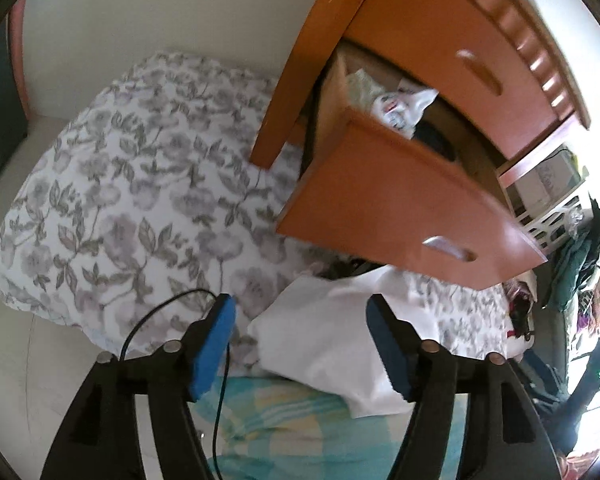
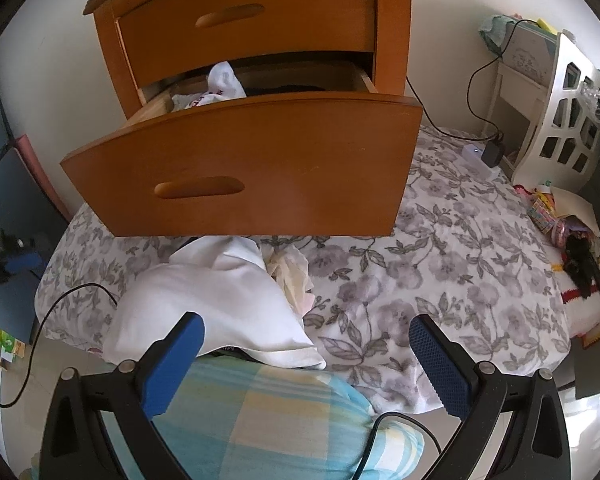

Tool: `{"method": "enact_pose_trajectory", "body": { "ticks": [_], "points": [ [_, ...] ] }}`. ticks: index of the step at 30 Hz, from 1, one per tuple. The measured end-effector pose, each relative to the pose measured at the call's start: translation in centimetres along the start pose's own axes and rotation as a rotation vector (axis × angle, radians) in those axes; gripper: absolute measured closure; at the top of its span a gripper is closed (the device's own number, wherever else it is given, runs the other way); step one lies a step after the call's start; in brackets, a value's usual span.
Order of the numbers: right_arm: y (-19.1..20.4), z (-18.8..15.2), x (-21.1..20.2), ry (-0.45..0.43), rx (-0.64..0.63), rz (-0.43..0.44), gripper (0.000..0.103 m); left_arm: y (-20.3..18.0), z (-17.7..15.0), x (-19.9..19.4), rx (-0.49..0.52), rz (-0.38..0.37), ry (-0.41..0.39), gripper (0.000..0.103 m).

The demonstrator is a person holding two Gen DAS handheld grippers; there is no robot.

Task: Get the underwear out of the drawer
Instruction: 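Lower the white shirt onto the pile and open the left tool, then reach the left tool into the drawer toward the white Hello Kitty sock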

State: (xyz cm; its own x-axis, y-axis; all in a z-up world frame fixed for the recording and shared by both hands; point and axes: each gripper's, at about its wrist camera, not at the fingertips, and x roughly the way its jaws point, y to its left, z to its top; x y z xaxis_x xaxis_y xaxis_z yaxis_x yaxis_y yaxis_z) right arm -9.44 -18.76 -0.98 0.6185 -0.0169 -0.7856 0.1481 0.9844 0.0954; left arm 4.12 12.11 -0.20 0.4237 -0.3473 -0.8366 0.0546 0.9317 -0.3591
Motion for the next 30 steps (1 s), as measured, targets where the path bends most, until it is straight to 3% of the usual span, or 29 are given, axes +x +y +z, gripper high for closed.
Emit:
{"method": "enact_pose_trajectory", "body": {
  "ticks": [7, 12, 18, 30],
  "points": [
    [0.6, 0.5, 0.7, 0.014, -0.015, 0.002, 0.0, -1.8, 0.5, -1.0, 0.054, 0.012, -0.065, 0.016],
    [1.1, 0.8, 1.0, 0.017, -0.038, 0.002, 0.0, -2.4, 0.5, -1.4, 0.087, 0.036, -0.122, 0.013],
    [1.4, 1.0, 1.7, 0.03, -0.041, 0.001, 0.0, -2.4, 0.6, -1.4, 0.094, 0.049, -0.134, 0.009],
    [2.1, 1.5, 3.5, 0.062, -0.067, 0.001, 0.0, -3.1, 3.7, -2.6, 0.096, -0.019, -0.236, 0.001]
  ]
}}
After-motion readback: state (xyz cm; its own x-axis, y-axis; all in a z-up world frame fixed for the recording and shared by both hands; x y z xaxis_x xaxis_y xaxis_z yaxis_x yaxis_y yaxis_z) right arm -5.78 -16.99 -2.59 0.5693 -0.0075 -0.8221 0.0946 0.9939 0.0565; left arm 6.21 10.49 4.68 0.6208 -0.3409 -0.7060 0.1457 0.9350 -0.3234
